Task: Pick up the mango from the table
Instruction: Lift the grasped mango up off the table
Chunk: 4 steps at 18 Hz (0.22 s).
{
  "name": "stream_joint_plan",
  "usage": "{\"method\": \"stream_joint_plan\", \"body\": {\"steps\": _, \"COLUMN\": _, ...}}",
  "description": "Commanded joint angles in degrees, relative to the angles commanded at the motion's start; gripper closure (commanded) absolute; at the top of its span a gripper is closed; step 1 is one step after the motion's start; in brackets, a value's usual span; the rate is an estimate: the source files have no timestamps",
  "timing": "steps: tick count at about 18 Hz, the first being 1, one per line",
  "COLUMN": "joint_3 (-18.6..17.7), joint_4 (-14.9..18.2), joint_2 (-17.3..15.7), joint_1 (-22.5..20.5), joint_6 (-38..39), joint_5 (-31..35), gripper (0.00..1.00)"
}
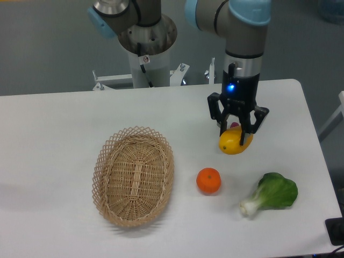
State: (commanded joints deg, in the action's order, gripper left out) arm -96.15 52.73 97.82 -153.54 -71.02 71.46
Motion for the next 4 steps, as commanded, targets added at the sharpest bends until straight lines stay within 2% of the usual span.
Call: {"method": "stream_joint_plan", "body": {"steps": 4, "joint_3": -0.4, "joint_4": 0.1, "joint_2": 0.0, "joint_1": -0.2, "joint_6": -0.1, "joint_5": 0.0, "gripper": 0.54}}
